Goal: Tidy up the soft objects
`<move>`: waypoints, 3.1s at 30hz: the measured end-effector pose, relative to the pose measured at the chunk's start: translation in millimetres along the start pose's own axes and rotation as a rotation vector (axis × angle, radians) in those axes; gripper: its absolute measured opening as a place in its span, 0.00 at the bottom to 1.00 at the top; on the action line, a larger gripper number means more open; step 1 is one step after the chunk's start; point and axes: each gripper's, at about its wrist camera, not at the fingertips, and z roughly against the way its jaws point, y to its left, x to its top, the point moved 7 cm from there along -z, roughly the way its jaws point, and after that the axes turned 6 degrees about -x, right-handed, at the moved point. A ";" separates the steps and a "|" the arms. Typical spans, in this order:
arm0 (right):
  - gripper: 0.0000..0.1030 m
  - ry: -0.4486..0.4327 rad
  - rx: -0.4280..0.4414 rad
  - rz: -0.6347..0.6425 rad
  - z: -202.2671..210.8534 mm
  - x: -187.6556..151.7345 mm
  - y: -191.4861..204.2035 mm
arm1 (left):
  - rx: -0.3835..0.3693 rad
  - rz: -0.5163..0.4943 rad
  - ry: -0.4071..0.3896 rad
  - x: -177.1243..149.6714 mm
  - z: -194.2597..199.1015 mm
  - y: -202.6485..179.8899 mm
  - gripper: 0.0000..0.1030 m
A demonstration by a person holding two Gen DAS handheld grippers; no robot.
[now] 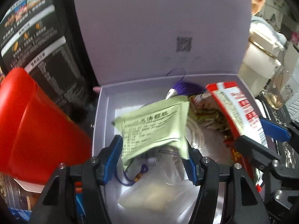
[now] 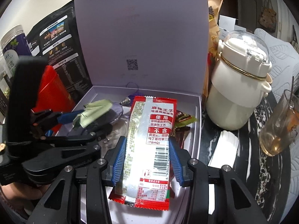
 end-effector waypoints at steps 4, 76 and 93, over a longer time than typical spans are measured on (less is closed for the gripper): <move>0.46 0.017 -0.010 -0.034 1.4 -0.5 -5.9 | -0.014 0.011 -0.005 5.6 -1.5 0.2 0.59; 0.90 -0.467 -0.197 -0.003 335.6 -57.7 66.2 | -0.071 -0.067 -0.538 -105.5 346.7 -27.4 1.00; 0.90 -0.377 -0.223 -0.082 312.4 -135.1 73.0 | -0.078 -0.050 -0.433 -169.7 305.5 -25.3 1.00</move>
